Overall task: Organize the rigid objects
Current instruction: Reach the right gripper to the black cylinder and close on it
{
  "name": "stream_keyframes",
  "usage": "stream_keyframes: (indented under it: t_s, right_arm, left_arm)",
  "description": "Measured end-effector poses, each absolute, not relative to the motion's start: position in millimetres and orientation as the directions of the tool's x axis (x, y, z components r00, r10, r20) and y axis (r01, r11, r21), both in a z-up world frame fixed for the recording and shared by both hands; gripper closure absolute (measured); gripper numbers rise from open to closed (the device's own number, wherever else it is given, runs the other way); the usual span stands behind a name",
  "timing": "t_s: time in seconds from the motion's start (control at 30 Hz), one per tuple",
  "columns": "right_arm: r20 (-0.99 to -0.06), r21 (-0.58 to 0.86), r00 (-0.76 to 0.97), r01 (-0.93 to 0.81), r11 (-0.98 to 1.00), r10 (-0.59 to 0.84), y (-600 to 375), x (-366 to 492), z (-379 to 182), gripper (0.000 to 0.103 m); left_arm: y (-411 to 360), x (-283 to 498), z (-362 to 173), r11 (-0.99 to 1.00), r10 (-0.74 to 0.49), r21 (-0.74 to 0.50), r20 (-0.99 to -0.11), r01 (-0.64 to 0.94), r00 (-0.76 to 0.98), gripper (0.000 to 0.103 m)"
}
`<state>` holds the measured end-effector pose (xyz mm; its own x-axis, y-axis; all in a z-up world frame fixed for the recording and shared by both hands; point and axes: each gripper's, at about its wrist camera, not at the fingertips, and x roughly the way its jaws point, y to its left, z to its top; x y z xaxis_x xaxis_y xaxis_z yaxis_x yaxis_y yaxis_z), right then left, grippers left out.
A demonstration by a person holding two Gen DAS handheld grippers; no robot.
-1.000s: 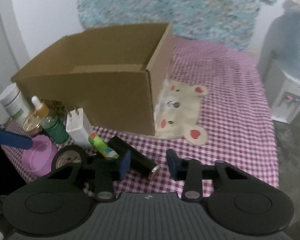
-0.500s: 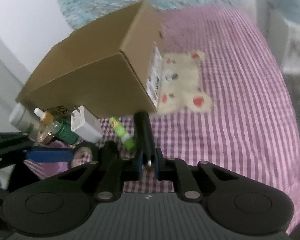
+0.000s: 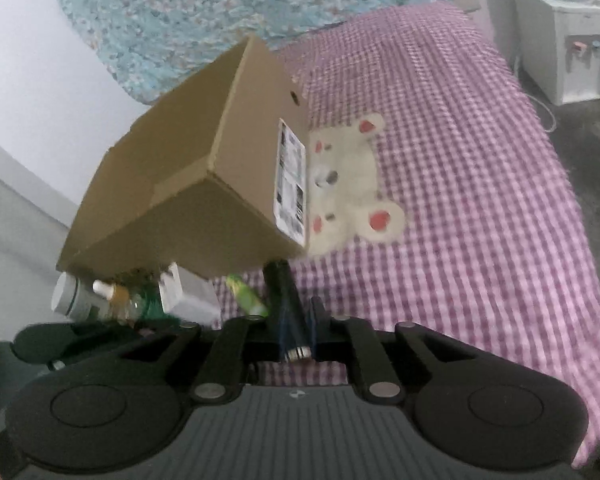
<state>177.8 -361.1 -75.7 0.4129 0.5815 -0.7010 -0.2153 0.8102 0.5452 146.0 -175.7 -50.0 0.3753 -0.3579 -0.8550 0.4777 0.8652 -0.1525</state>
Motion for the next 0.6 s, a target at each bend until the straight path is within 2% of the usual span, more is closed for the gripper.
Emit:
stream_keyframes:
  t_s: [0.17, 0.27, 0.47, 0.6]
  right_arm:
    - [-0.730, 0.542, 0.339, -0.242, 0.805, 0.593, -339, 210, -93, 0.089]
    - [-0.732, 0.556, 0.296, -0.259, 0.790, 0.613, -330, 219, -100, 0.080]
    - [-0.741, 0.565, 0.238, -0.284, 0.775, 0.627, -317, 225, -109, 0.077]
    - [-0.738, 0.573, 0.230, -0.283, 0.770, 0.634, -319, 226, -110, 0.078]
  left_arm:
    - [-185, 161, -58, 0.869, -0.353, -0.168, -0.870, 0.465, 0.345, 0.057]
    - [-188, 167, -63, 0.871, -0.344, -0.171, -0.881, 0.460, 0.324, 0.060]
    - [-189, 174, -72, 0.880, -0.321, -0.164, -0.896, 0.445, 0.306, 0.061]
    - [-188, 179, -76, 0.888, -0.307, -0.161, -0.906, 0.431, 0.293, 0.061]
